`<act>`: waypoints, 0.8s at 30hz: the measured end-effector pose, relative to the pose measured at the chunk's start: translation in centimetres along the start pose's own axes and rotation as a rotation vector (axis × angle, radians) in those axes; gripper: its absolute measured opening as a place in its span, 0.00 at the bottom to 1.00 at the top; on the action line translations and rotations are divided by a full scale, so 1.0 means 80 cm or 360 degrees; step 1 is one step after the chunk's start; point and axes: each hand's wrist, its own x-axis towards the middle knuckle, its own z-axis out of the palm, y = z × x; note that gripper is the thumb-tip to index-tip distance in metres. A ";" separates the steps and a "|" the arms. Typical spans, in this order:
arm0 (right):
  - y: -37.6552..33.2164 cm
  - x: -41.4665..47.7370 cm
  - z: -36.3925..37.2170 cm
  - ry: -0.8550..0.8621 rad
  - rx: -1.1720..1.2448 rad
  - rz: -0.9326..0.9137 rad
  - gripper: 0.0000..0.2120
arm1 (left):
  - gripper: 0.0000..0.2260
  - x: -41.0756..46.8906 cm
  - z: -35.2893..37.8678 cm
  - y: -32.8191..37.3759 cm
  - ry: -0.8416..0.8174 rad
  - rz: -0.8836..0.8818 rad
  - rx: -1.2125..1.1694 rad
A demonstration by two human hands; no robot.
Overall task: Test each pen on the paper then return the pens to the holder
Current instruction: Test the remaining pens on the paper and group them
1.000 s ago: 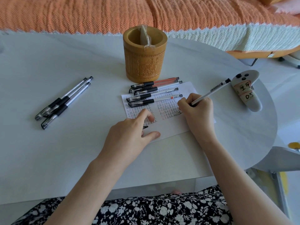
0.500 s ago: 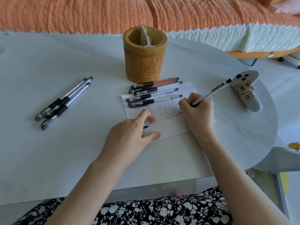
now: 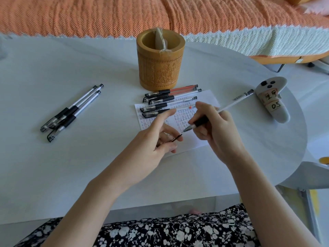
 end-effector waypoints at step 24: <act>-0.004 -0.005 0.002 -0.0396 -0.0002 0.0050 0.19 | 0.03 0.001 -0.010 0.003 0.0546 -0.0032 -0.0162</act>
